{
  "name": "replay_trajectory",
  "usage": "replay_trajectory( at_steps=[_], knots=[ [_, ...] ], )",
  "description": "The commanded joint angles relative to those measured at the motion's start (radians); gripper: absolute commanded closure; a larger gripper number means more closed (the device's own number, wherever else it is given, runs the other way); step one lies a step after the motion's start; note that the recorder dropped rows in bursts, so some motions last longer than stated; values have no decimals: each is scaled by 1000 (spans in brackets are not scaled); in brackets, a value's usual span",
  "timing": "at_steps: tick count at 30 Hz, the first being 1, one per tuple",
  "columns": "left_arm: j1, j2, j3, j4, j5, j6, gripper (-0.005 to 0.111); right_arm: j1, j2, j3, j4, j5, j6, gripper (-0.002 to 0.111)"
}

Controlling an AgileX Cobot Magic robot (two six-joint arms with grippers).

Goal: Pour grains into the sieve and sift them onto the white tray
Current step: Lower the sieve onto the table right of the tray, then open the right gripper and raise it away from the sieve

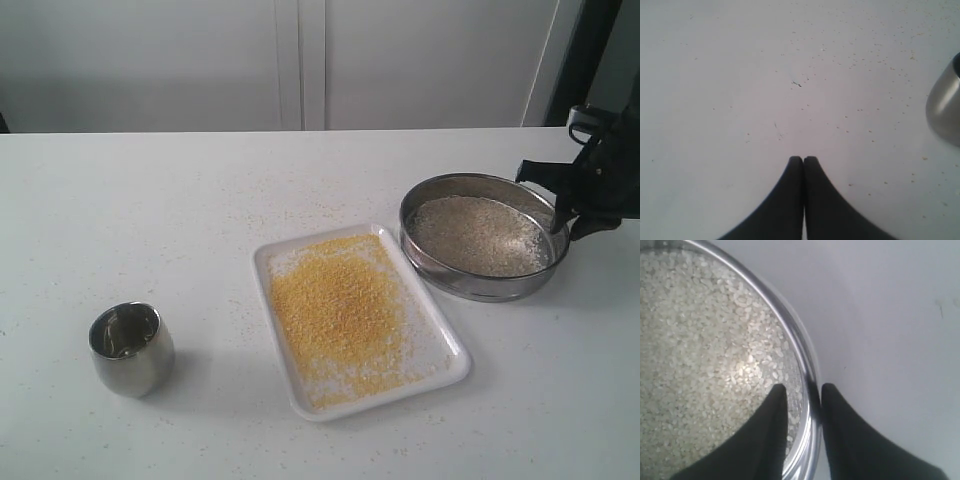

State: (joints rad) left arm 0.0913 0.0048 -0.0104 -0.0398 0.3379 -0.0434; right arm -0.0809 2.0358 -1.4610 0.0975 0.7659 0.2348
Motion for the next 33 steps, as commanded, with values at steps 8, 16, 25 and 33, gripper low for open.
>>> replay_trajectory(
  at_steps=[8,16,25,33],
  knots=[
    [-1,-5,10,-12,17,3,107,-9,-109,-4,9,81,4,85],
    [-1,-5,10,-12,17,3,107,-9,-167,-1,75,163,-109,94],
    [-1,-5,10,-12,17,3,107,-7,-232,56,135,199,-184,108],
    [-1,-5,10,-12,17,3,107,12,-317,125,137,192,-235,108]
  ],
)
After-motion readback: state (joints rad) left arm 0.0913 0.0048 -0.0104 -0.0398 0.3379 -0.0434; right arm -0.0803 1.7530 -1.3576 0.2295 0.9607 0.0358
